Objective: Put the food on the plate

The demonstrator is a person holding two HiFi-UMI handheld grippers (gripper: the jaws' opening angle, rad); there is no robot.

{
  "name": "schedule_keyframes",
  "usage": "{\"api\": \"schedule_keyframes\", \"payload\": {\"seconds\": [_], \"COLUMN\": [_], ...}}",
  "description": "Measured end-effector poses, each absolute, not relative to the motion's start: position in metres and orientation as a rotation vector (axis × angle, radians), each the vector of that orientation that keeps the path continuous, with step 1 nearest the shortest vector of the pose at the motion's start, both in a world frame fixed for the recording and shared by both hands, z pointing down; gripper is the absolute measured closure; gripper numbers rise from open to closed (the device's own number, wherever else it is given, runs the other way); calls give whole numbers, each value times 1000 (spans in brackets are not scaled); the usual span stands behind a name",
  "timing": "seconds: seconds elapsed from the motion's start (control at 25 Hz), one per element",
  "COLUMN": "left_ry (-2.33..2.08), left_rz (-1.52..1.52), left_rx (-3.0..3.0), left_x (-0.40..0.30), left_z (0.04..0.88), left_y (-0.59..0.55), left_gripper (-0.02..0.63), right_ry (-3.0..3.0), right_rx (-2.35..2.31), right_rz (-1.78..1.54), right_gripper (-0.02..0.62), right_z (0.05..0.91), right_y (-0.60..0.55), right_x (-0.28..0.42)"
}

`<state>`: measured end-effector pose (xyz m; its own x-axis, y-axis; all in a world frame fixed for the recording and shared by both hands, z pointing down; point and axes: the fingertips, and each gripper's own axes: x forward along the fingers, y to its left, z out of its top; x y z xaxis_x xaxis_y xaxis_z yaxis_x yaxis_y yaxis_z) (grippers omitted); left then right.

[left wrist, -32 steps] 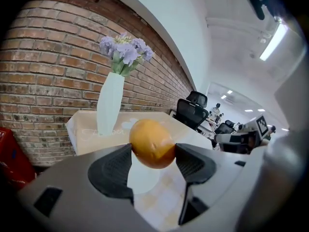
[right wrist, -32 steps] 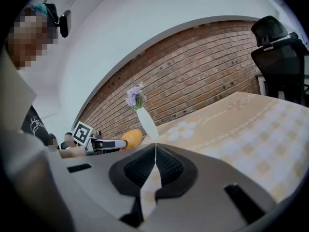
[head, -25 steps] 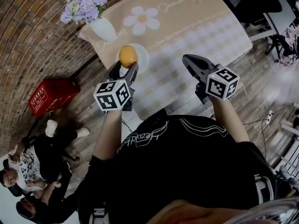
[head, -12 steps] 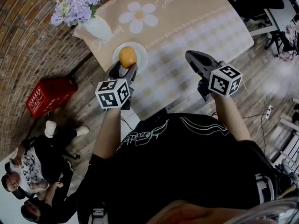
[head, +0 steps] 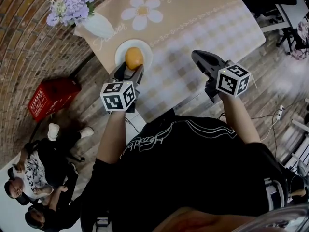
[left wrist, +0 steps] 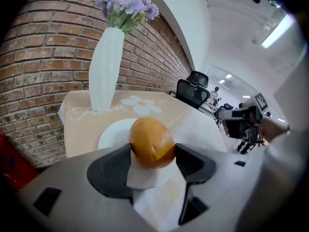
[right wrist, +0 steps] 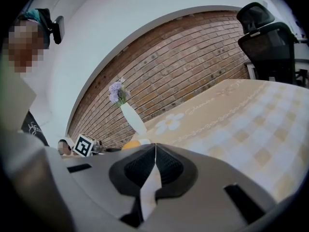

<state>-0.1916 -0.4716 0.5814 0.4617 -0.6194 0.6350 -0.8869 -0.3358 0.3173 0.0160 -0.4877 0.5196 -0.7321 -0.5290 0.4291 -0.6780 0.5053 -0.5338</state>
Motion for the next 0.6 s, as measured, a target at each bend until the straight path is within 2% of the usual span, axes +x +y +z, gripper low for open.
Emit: {"api": "schedule_keyframes", "payload": {"seconds": [0.6], "left_ry": [-1330], "left_rz": [452], "left_rx": [2126], "left_x": [-197], "left_z": [561], "left_y": [-467], "left_gripper": [311], "right_ry": [-2566], "right_rx": [982], "right_rz": [1026], "right_gripper": [598], "right_z": [516], "right_y": [-463], "right_x": [10]}}
